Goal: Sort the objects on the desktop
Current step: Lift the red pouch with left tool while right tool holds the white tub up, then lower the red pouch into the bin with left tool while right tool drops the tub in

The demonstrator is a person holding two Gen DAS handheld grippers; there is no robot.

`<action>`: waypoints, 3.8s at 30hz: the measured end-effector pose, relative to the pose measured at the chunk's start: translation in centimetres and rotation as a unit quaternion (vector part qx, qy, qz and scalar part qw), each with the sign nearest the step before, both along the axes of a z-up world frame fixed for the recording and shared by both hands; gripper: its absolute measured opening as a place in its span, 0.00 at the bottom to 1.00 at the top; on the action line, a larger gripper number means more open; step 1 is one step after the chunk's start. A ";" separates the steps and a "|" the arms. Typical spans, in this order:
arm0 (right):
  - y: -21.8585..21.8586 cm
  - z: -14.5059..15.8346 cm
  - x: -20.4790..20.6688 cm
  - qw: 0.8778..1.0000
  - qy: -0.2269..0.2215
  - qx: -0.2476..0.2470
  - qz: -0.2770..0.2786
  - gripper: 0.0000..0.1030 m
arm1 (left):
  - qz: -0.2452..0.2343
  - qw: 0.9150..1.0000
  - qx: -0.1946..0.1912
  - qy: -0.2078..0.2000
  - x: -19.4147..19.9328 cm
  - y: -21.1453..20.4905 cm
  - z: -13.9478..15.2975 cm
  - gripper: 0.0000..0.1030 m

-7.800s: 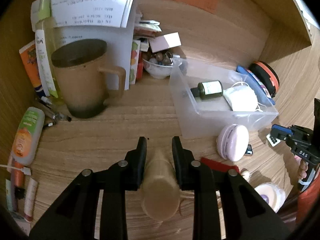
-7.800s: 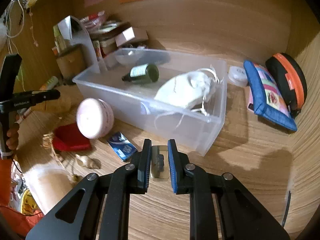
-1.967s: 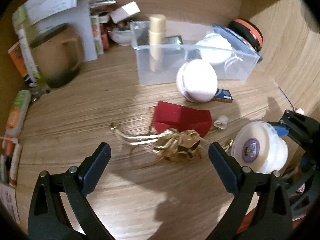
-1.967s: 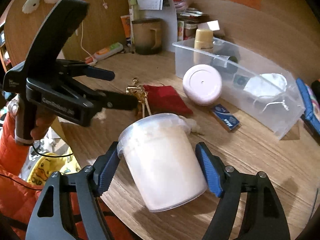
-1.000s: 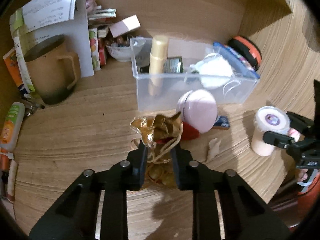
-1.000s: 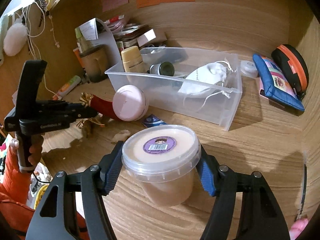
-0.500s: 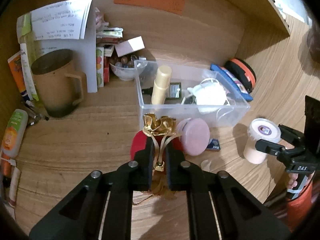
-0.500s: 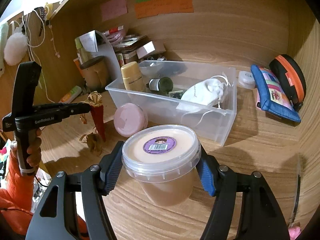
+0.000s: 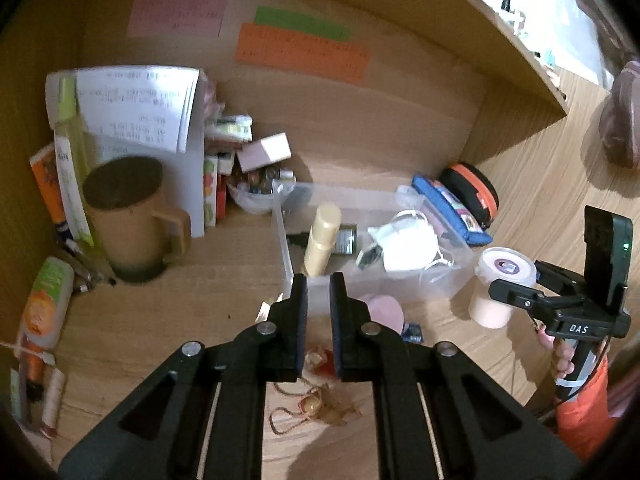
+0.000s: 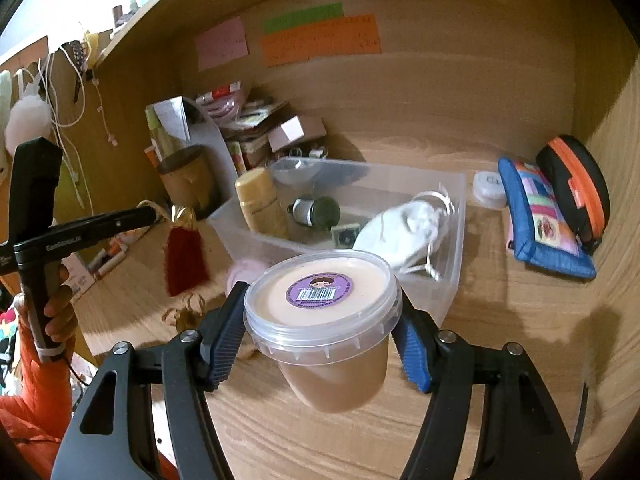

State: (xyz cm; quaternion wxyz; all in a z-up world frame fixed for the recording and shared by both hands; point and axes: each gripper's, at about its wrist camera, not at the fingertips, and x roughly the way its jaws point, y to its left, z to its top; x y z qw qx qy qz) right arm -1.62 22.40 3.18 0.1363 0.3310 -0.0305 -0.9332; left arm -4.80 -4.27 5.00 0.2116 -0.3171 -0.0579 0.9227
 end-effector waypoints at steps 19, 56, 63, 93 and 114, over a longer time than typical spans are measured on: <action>-0.3 -0.9 -2.6 1.000 -0.020 -0.007 0.009 0.62 | -0.003 0.985 -0.097 -0.144 -4.3 1.0 -10.3 0.57; 3.1 1.7 -10.3 0.999 0.005 -0.039 -0.029 0.62 | -0.030 0.996 -0.088 -0.010 -9.1 9.8 1.6 0.30; 4.0 0.5 -13.1 0.999 -0.015 -0.034 -0.040 0.62 | -0.042 0.990 -0.131 -0.037 -12.5 13.5 -0.8 0.30; 3.4 -1.3 -13.0 1.000 -0.006 0.000 -0.031 0.70 | -0.016 0.981 -0.193 -0.014 -14.4 15.9 -4.1 0.60; 4.0 1.0 -11.7 0.999 0.017 -0.024 -0.032 0.76 | 0.004 0.988 -0.157 0.006 -11.5 13.4 -0.3 0.79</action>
